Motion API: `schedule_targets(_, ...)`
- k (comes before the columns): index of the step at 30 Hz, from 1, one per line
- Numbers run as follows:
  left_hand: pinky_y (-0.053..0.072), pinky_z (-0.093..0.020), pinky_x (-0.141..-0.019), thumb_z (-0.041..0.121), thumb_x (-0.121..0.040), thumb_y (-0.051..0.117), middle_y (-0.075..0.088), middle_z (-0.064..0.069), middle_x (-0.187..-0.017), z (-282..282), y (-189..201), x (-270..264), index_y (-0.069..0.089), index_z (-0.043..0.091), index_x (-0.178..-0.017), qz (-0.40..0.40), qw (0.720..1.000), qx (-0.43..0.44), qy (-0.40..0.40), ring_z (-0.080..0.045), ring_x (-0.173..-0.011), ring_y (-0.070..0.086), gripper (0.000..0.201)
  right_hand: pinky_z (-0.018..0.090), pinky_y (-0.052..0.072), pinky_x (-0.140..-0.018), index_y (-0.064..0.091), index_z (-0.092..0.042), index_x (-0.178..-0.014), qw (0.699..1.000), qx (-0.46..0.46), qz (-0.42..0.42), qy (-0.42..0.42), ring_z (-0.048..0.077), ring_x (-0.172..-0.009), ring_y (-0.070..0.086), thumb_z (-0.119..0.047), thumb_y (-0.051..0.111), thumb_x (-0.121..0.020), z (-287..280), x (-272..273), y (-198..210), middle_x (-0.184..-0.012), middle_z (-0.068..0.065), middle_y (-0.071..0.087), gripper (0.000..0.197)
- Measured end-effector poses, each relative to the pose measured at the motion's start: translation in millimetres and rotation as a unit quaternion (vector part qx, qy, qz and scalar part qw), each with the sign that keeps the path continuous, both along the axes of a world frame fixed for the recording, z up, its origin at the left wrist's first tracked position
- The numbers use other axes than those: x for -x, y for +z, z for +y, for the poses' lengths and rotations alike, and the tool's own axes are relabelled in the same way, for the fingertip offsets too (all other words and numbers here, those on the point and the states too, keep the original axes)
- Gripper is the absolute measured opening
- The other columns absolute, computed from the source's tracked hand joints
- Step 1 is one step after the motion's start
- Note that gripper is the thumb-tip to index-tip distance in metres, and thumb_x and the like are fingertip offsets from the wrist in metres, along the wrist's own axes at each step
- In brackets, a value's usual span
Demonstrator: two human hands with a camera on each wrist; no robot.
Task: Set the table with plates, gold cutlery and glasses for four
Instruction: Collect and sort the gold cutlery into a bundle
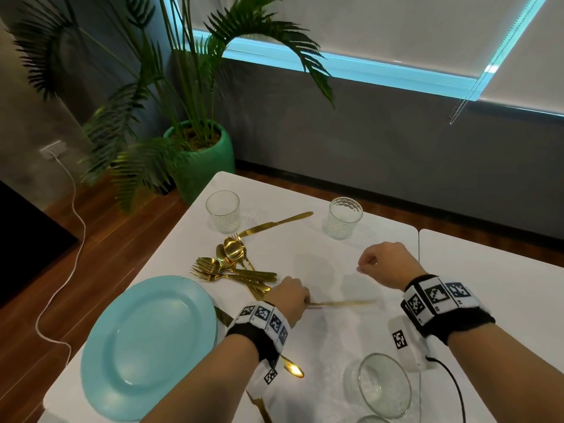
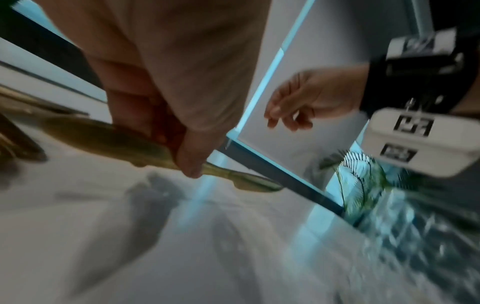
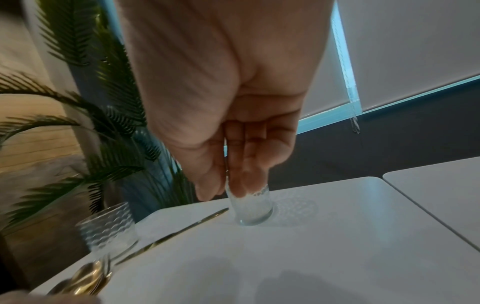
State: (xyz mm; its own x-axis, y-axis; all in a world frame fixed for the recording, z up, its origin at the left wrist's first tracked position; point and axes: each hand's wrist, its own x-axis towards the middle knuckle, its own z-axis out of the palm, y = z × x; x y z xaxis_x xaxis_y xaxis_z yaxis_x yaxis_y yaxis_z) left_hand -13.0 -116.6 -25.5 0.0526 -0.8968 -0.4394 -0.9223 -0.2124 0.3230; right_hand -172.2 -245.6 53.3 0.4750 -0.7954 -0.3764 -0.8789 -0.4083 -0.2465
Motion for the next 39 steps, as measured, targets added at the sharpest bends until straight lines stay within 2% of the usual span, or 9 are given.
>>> schedule_targets(4, 0.045, -0.030, -0.093, 0.017, -0.095, 0.045, 0.052, -0.007, -0.116, 9.8, 22.7, -38.8, 0.059, 0.011, -0.116, 0.087, 0.984, 0.069, 0.138, -0.022, -0.109, 0.053, 0.027, 0.027, 0.049, -0.082, 0.070, -0.014, -0.088, 0.999, 0.015, -0.006, -0.048, 0.017, -0.088, 0.059, -0.028, 0.060, -0.089, -15.5, -18.9, 0.9, -0.099, 0.004, 0.070, 0.018)
schedule_targets(6, 0.047, -0.030, -0.088, 0.017, -0.094, 0.047, 0.056, -0.007, -0.112, 13.2, 33.0, -59.5, 0.058, 0.010, -0.114, 0.125, 0.961, 0.105, 0.225, -0.023, -0.105, 0.056, 0.024, 0.028, 0.049, -0.085, 0.070, -0.011, -0.098, 0.999, 0.010, 0.023, -0.038, 0.020, -0.094, 0.061, -0.030, 0.059, -0.089, -17.6, -38.1, -2.8, -0.103, 0.006, 0.069, 0.024)
schedule_targets(10, 0.055, -0.033, -0.079, 0.014, -0.095, 0.047, 0.067, -0.008, -0.100, 11.1, 43.7, -88.0, 0.053, 0.010, -0.113, 0.288, 0.861, 0.145, 0.393, -0.021, -0.088, 0.063, 0.019, 0.031, 0.048, -0.095, 0.064, -0.011, -0.114, 0.997, -0.009, 0.064, 0.034, 0.023, -0.107, 0.059, -0.030, 0.057, -0.091, -12.4, -90.1, -22.4, -0.116, 0.007, 0.065, 0.030)
schedule_targets(14, 0.053, -0.033, -0.069, 0.009, -0.095, 0.044, 0.067, -0.007, -0.084, 9.6, 44.0, -101.8, 0.051, 0.006, -0.106, 0.375, 0.785, 0.168, 0.464, -0.020, -0.074, 0.061, 0.013, 0.035, 0.038, -0.107, 0.042, -0.013, -0.138, 0.995, -0.017, 0.066, 0.069, 0.026, -0.129, 0.045, -0.018, 0.048, -0.095, -12.8, -141.1, -48.0, -0.141, 0.009, 0.045, 0.044)
schedule_targets(21, 0.055, -0.030, -0.071, 0.010, -0.096, 0.044, 0.066, -0.004, -0.084, 19.5, 35.9, -110.5, 0.048, 0.010, -0.106, 0.387, 0.782, 0.153, 0.464, -0.018, -0.072, 0.062, 0.011, 0.040, 0.030, -0.115, 0.002, -0.017, -0.153, 0.983, -0.038, 0.116, 0.134, 0.029, -0.144, 0.024, 0.004, 0.036, -0.092, -25.4, -188.9, -80.0, -0.161, 0.003, -0.006, 0.073)
schedule_targets(26, 0.056, -0.028, -0.073, 0.014, -0.097, 0.045, 0.068, -0.003, -0.091, 21.6, 35.5, -113.1, 0.049, 0.012, -0.110, 0.369, 0.794, 0.152, 0.458, -0.015, -0.074, 0.064, 0.014, 0.036, 0.034, -0.110, 0.020, -0.009, -0.149, 0.977, 0.000, 0.136, 0.167, 0.026, -0.138, 0.035, -0.006, 0.037, -0.096, -25.5, -189.7, -78.2, -0.153, 0.010, 0.028, 0.056)
schedule_targets(31, 0.057, -0.032, -0.075, 0.013, -0.096, 0.045, 0.068, -0.003, -0.089, 21.8, 33.8, -107.1, 0.050, 0.011, -0.108, 0.371, 0.794, 0.148, 0.458, -0.017, -0.074, 0.064, 0.013, 0.033, 0.046, -0.095, 0.055, -0.007, -0.125, 0.969, 0.051, 0.176, 0.168, 0.025, -0.117, 0.057, -0.006, 0.036, -0.098, -9.6, -174.5, -75.7, -0.128, 0.008, 0.056, 0.033)
schedule_targets(37, 0.054, -0.028, -0.066, 0.009, -0.095, 0.045, 0.065, -0.001, -0.084, 25.9, 36.4, -94.3, 0.044, 0.012, -0.107, 0.389, 0.781, 0.147, 0.466, -0.015, -0.068, 0.062, 0.012, 0.027, 0.050, -0.083, 0.062, -0.008, -0.115, 0.970, 0.030, 0.192, 0.144, 0.023, -0.106, 0.063, -0.010, 0.051, -0.091, 3.4, -148.6, -71.3, -0.114, 0.007, 0.064, 0.026)
schedule_targets(39, 0.055, -0.028, -0.065, 0.008, -0.095, 0.045, 0.066, -0.002, -0.084, 29.4, 37.3, -89.8, 0.045, 0.011, -0.107, 0.390, 0.780, 0.146, 0.467, -0.016, -0.069, 0.062, 0.013, 0.026, 0.049, -0.076, 0.064, -0.009, -0.111, 0.974, 0.017, 0.192, 0.117, 0.021, -0.099, 0.065, -0.012, 0.058, -0.087, 6.6, -136.9, -71.1, -0.097, 0.004, 0.064, 0.024)
